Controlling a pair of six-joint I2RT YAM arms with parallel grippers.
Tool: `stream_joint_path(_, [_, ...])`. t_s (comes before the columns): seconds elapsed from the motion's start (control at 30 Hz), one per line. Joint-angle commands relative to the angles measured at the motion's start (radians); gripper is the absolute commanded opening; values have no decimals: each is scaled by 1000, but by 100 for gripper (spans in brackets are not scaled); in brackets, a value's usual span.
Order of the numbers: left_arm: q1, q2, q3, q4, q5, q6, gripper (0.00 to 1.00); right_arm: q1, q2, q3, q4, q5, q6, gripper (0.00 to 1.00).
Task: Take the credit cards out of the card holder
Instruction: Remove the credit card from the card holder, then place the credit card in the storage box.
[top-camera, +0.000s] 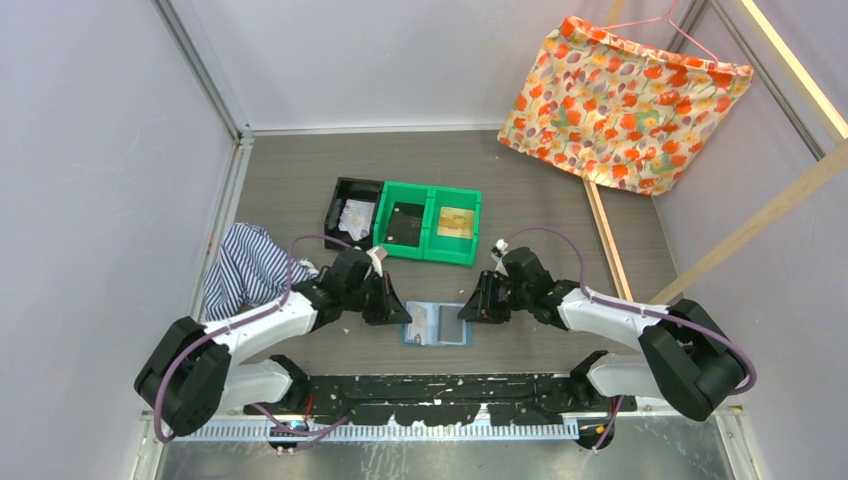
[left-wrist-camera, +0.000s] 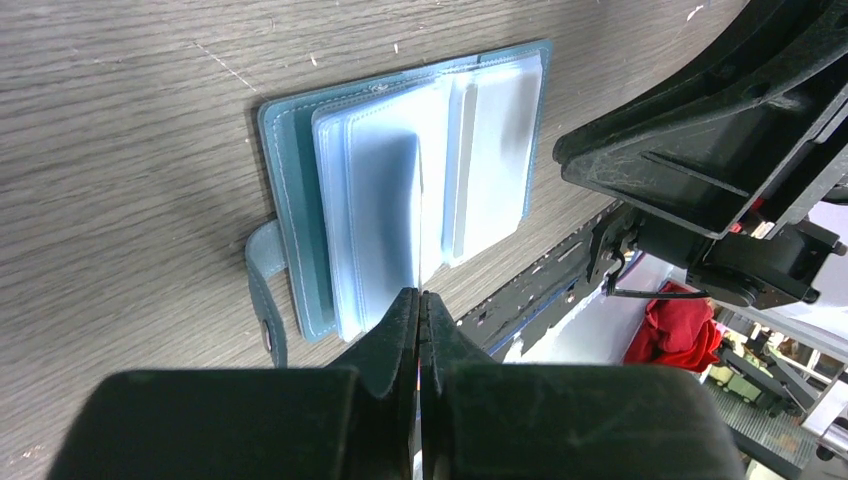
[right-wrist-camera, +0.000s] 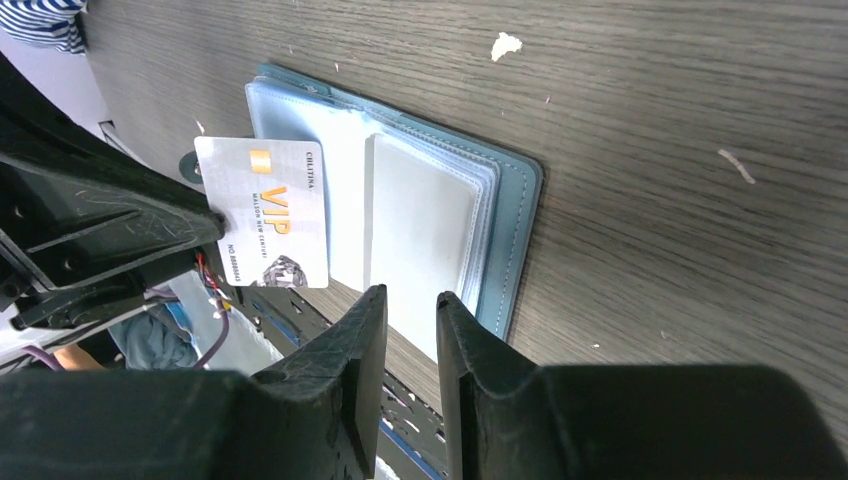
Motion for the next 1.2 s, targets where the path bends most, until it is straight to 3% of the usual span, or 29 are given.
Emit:
stream_joint_path(0.0, [4, -48, 50, -60, -17, 10, 0, 5, -11, 40, 6, 18, -24, 30])
stream_joint_path(0.53, [32, -236, 204, -298, -137, 47, 1, 5, 33, 60, 21, 24, -47, 29])
stream_joint_path(1.0, [262, -177, 367, -337, -237, 43, 0, 1, 21, 112, -64, 31, -110, 31])
stream_joint_path(1.17, [337, -181, 339, -229, -387, -38, 0, -16, -22, 133, -137, 61, -142, 31])
